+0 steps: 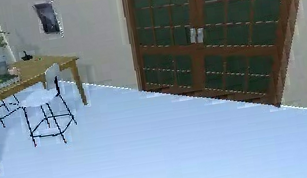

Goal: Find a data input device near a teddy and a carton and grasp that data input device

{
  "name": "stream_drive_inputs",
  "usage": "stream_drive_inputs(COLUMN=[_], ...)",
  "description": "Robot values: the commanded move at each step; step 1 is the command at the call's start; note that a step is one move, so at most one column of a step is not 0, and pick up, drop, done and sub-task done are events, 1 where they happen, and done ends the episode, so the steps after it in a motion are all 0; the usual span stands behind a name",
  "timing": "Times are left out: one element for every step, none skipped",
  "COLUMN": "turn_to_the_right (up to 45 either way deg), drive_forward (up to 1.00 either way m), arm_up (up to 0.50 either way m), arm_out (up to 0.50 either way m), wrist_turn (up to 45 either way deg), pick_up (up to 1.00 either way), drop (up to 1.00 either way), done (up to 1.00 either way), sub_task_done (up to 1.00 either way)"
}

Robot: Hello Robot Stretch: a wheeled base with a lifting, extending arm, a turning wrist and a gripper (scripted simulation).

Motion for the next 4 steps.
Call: stream_drive_inputs(turn_to_the_right=[-45.0, -45.0, -45.0, -6.0], drive_forward=[0.0, 0.0, 0.0, 0.0], arm_up=[0.0, 0.0, 0.0, 0.0], arm_out=[0.0, 0.0, 0.0, 0.0], wrist_turn=[0.0, 0.0, 0.0, 0.0], pick_up=[0.0, 0.0, 0.0, 0.0], drop=[0.0, 0.0, 0.0, 0.0], done=[0.0, 0.0, 0.0, 0.0], sub_task_done=[0.0, 0.0, 0.0, 0.0])
